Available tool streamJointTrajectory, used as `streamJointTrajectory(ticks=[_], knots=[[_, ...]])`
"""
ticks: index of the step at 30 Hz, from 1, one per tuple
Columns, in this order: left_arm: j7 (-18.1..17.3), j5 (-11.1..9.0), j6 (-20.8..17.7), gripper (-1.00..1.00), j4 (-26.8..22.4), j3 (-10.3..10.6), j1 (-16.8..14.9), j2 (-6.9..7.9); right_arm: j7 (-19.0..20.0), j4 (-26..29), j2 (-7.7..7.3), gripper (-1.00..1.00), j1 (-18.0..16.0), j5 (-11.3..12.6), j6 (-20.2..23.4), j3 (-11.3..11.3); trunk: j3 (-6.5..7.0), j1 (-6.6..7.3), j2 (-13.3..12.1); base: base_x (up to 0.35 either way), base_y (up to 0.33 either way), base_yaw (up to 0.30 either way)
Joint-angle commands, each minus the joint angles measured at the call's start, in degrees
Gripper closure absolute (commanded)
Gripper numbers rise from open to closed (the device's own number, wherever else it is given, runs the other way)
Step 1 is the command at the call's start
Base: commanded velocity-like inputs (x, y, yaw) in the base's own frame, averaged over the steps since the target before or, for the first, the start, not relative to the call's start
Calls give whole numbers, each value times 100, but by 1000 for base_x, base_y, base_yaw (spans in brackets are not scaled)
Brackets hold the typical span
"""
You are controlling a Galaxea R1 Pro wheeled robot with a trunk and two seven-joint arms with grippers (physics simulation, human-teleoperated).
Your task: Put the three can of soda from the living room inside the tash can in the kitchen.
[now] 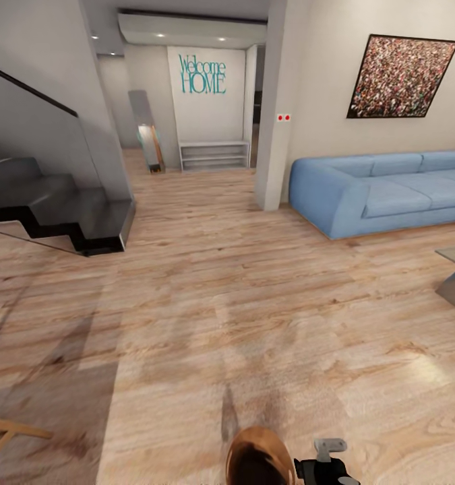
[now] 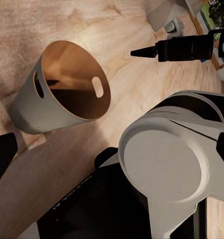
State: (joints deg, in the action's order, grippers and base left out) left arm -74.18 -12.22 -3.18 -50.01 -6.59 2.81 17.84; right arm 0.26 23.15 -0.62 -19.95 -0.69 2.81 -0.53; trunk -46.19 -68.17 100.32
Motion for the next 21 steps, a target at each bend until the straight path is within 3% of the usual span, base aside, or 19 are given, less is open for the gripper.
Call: streamJointTrajectory(ticks=[1, 13, 21], knots=[[-2, 0, 0, -100, 0, 0, 0, 0, 0, -1, 0, -100, 0, 1, 0, 0, -10, 0, 0, 118, 0, 0], [0, 1, -2, -100, 0, 0, 0, 0, 0, 5, 0, -100, 0, -1, 0, -19, -62, 0, 0, 91, 0, 0], [0, 0, 0, -100, 0, 0, 0, 0, -6, 4, 7, -100, -6, 5, 7, -550, -130, 0, 0, 4, 0, 0]])
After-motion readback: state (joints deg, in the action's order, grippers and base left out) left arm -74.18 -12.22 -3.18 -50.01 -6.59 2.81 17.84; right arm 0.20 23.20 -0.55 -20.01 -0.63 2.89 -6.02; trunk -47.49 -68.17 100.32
